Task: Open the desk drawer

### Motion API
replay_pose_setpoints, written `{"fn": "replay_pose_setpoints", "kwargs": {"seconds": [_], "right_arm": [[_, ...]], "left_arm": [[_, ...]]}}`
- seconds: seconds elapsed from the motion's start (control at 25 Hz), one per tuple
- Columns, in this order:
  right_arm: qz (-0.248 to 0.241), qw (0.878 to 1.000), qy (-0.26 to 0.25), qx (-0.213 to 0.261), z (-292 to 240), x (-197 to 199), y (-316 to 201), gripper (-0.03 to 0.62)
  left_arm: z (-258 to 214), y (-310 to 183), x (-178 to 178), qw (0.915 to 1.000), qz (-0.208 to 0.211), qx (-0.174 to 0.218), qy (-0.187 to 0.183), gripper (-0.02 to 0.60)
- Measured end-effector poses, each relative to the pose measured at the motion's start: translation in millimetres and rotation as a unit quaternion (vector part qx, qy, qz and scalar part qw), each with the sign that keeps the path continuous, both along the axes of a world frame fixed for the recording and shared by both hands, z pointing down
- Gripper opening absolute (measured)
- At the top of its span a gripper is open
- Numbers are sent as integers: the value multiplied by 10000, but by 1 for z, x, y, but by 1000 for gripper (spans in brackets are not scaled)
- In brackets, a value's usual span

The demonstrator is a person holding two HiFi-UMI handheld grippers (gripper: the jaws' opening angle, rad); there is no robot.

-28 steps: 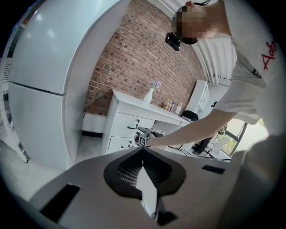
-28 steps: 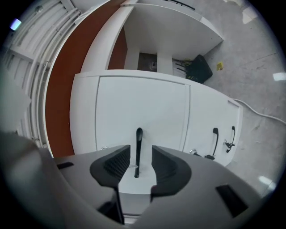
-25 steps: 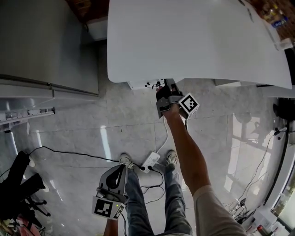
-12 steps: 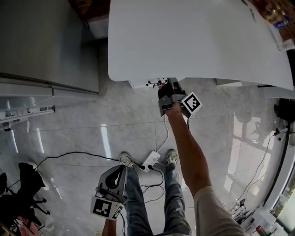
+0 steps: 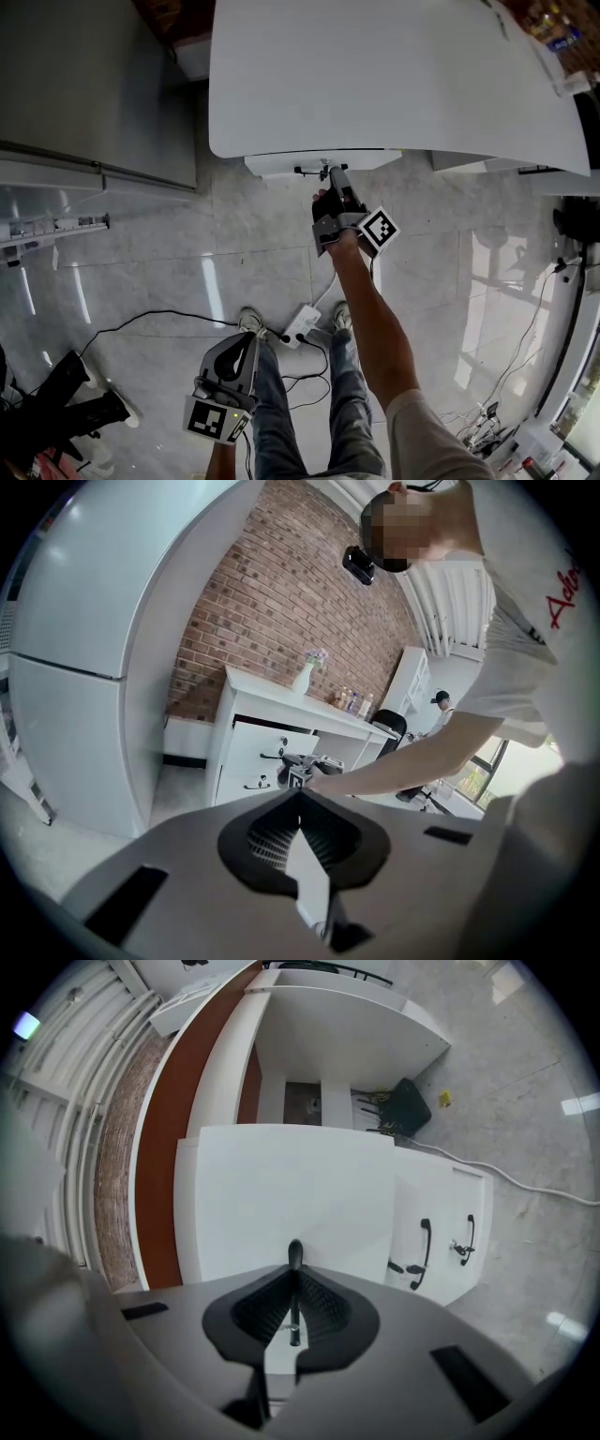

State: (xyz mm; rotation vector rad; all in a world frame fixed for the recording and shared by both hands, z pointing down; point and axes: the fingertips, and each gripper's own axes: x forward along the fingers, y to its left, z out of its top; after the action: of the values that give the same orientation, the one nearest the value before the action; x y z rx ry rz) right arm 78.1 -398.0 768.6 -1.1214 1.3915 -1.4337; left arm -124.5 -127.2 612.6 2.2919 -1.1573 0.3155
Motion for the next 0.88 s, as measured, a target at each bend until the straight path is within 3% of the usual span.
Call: {"fn": "replay_pose_setpoints", "kwargs": {"seconds": [0.88], "right_arm": [[-19, 9961, -63, -874, 22, 2, 164, 34]], "left_arm": [[-43, 49, 18, 9988, -53, 478, 104, 12]]}}
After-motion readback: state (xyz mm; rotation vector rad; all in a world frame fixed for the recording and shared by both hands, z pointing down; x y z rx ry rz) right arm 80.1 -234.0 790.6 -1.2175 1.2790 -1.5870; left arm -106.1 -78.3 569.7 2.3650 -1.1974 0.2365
